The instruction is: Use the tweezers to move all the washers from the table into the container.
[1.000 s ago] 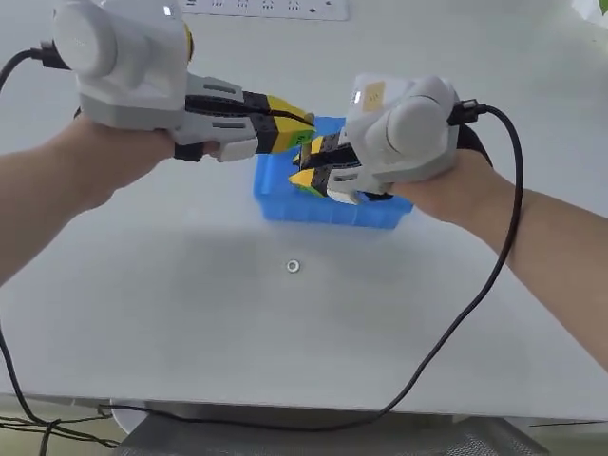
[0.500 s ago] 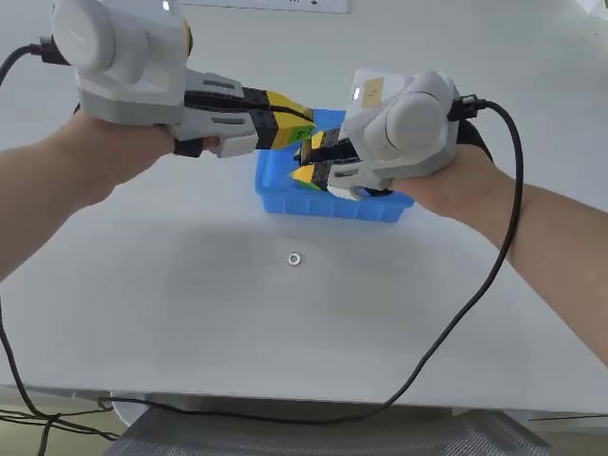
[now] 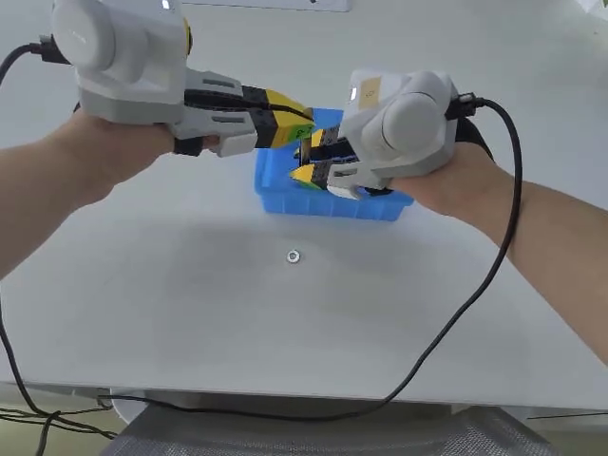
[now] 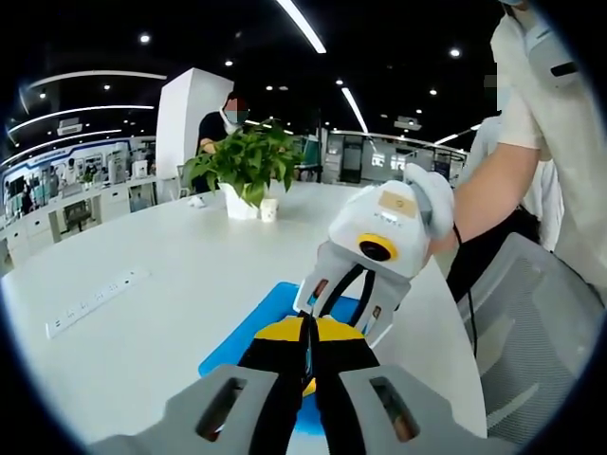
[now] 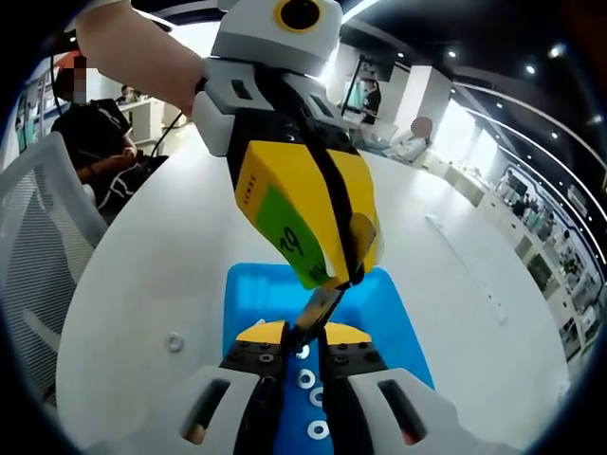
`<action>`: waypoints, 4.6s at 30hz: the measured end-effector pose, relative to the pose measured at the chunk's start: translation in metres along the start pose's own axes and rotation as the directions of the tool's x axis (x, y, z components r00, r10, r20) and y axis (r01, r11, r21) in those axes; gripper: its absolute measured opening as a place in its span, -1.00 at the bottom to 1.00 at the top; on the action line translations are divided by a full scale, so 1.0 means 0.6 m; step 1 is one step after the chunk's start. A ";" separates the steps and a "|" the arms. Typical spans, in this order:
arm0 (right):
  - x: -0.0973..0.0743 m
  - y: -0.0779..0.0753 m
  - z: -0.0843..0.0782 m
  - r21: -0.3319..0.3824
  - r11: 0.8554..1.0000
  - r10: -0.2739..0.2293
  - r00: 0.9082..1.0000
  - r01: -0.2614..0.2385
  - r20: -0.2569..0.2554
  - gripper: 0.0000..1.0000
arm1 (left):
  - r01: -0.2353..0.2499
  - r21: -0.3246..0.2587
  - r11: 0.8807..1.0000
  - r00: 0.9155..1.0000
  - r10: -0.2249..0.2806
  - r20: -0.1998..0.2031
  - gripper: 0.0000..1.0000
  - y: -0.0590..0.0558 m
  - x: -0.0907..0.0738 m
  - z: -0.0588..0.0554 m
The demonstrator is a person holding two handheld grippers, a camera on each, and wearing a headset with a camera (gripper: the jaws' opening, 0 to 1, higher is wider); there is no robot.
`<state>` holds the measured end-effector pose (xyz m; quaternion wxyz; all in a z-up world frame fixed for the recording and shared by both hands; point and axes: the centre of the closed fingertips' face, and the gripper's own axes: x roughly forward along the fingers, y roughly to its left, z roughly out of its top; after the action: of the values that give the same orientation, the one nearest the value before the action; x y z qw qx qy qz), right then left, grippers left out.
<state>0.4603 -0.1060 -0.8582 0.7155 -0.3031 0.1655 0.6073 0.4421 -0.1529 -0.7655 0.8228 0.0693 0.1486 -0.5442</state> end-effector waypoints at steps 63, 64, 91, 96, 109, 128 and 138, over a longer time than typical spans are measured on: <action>-0.101 0.107 0.126 -0.098 0.995 -0.029 1.000 0.030 0.006 -0.74 | -0.032 0.026 0.999 0.997 0.030 0.076 -0.93 -0.092 -0.116 0.071; -0.100 0.109 0.124 -0.094 0.995 -0.029 1.000 0.029 0.006 -0.74 | -0.030 0.024 0.999 0.997 0.028 0.075 -0.93 -0.092 -0.116 0.069; -0.066 0.174 0.046 0.008 1.000 -0.010 1.000 0.010 0.001 -0.74 | 0.117 -0.002 0.993 0.993 -0.117 -0.007 -0.92 -0.142 -0.079 -0.024; -0.064 0.175 0.043 0.006 1.000 -0.008 1.000 0.008 -0.002 -0.74 | 0.117 -0.009 0.993 0.993 -0.117 -0.009 -0.92 -0.146 -0.077 -0.025; -0.056 0.167 0.035 -0.002 1.000 -0.013 1.000 0.013 -0.007 -0.75 | 0.107 -0.007 0.994 0.994 -0.107 -0.004 -0.92 -0.139 -0.072 -0.031; -0.045 0.167 0.028 0.004 1.000 -0.003 1.000 0.003 -0.006 -0.75 | 0.103 -0.020 0.994 0.995 -0.103 -0.004 -0.91 -0.139 -0.071 -0.044; -0.042 0.168 0.023 0.011 1.000 0.000 1.000 0.000 -0.005 -0.75 | 0.102 -0.022 0.995 0.995 -0.103 -0.008 -0.91 -0.138 -0.067 -0.048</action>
<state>0.3554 -0.1087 -0.8557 0.7165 -0.3008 0.1708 0.6058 0.3468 -0.1428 -0.7761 0.7938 0.0550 0.1615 -0.5837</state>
